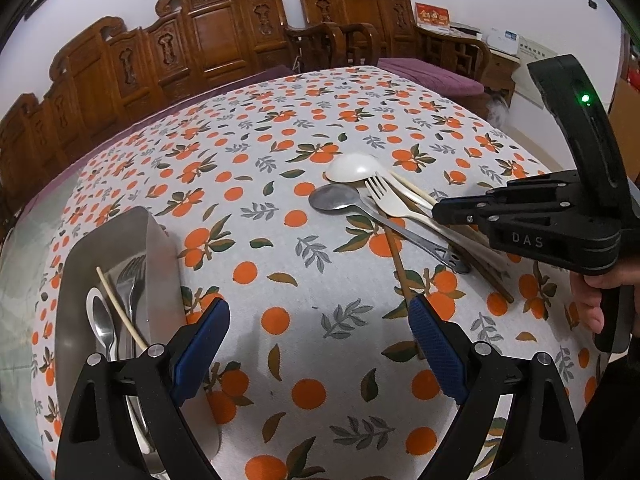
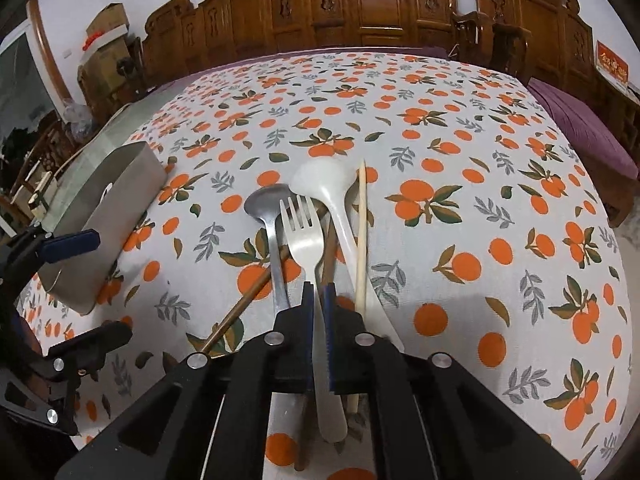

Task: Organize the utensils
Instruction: 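Lift the white plastic fork out of the pile with the right gripper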

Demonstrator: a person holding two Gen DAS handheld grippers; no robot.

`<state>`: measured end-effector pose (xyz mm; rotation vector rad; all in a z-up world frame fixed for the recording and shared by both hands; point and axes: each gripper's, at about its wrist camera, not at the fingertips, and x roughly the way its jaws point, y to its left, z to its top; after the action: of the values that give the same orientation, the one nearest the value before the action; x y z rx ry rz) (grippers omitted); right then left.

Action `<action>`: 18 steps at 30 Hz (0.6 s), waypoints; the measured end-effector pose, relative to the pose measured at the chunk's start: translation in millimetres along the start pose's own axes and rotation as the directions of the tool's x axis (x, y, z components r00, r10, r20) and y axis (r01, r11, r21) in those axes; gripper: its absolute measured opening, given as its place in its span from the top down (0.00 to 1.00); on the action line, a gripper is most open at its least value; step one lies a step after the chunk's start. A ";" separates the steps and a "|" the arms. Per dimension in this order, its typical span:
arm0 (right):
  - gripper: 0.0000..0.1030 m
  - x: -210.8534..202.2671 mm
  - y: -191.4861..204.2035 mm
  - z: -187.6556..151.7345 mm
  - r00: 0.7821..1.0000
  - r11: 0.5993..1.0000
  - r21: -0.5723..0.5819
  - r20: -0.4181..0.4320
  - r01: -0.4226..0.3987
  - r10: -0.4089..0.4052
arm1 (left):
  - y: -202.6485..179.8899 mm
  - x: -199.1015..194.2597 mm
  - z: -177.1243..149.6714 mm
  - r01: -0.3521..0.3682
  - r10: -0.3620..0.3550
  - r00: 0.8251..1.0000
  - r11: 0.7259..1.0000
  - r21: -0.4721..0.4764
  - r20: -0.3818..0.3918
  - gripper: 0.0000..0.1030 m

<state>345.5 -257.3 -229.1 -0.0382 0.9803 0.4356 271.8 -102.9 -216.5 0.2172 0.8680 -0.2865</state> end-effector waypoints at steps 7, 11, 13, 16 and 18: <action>0.93 6.6 12.0 0.1 0.999 0.999 -0.029 -0.024 -0.025 0.025 | 1.9 -1.1 0.3 -0.003 0.003 1.000 1.000 -0.006 -0.001 0.15; 0.93 6.6 12.6 0.4 0.999 0.999 -0.025 -0.022 -0.031 0.030 | 2.9 -1.6 0.1 -0.002 0.002 1.000 1.000 -0.008 0.000 0.15; 0.91 7.0 12.8 1.3 1.000 0.999 -0.036 -0.021 -0.018 0.017 | 2.8 -1.6 0.2 -0.003 0.003 1.000 1.000 -0.007 0.000 0.15; 0.91 9.9 12.3 4.6 1.000 0.999 -0.035 -0.019 -0.005 0.004 | 3.0 -1.3 0.1 -0.003 0.003 1.000 1.000 -0.008 -0.001 0.15; 0.90 13.3 12.6 6.3 0.999 0.999 -0.041 -0.027 0.016 -0.017 | 2.9 -0.9 0.0 -0.004 0.004 1.000 1.000 -0.007 -0.001 0.15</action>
<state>352.1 -239.9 -234.3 -0.0895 0.9969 0.4409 272.2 -100.0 -215.5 0.2120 0.8693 -0.2799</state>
